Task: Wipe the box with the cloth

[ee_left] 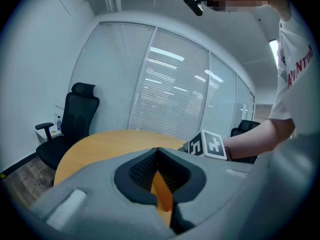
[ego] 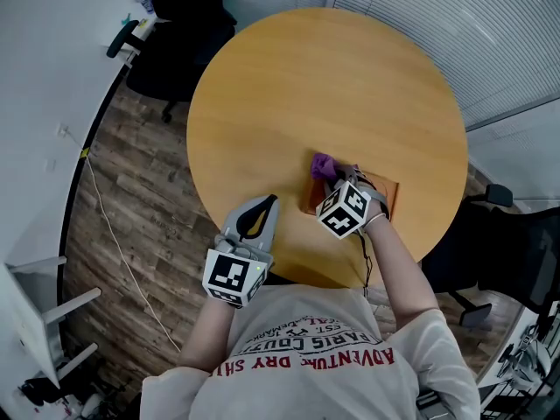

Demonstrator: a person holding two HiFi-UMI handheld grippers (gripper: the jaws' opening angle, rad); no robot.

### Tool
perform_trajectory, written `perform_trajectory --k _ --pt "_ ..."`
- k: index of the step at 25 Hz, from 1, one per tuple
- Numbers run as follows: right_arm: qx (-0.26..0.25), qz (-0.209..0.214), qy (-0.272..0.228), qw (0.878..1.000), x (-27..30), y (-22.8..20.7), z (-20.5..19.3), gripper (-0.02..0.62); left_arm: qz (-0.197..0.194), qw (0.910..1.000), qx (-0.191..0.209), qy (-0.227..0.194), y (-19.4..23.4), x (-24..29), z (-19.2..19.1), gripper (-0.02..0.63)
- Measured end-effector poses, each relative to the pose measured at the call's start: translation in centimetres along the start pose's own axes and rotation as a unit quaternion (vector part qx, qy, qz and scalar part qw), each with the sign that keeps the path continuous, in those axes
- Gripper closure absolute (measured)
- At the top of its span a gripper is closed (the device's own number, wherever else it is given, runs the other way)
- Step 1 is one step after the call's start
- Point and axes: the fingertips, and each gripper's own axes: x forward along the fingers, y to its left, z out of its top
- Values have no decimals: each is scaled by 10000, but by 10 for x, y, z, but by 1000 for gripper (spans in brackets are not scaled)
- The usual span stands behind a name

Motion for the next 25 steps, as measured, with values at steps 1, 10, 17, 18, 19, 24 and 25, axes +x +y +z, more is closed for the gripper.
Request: perform_trajectory --k 1,10,17,18,19,24,25 --pt "-16 11 20 10000 -1 2 -1 529 4 10000 3 8 1 -1 0 597" --pt "-88 -69 56 9999 -12 31 -4 528 220 9997 -67 48 12 -17 -9 598" --pt "-56 -174 162 9997 -20 49 -9 528 176 9998 36 36 10 -29 -12 597" --pt "-83 -181 183 9996 -21 51 -10 528 158 9999 55 27 8 -29 -11 598" --pt "-115 -183 202 9996 -23 53 -11 528 135 9999 70 19 7 -30 -11 598" --pt "-227 -141 221 9994 -30 71 -14 528 45 10000 78 17 3 -35 -14 597" --pt "-237 -121 210 9994 -32 76 -15 528 33 10000 72 19 1 -35 -15 598"
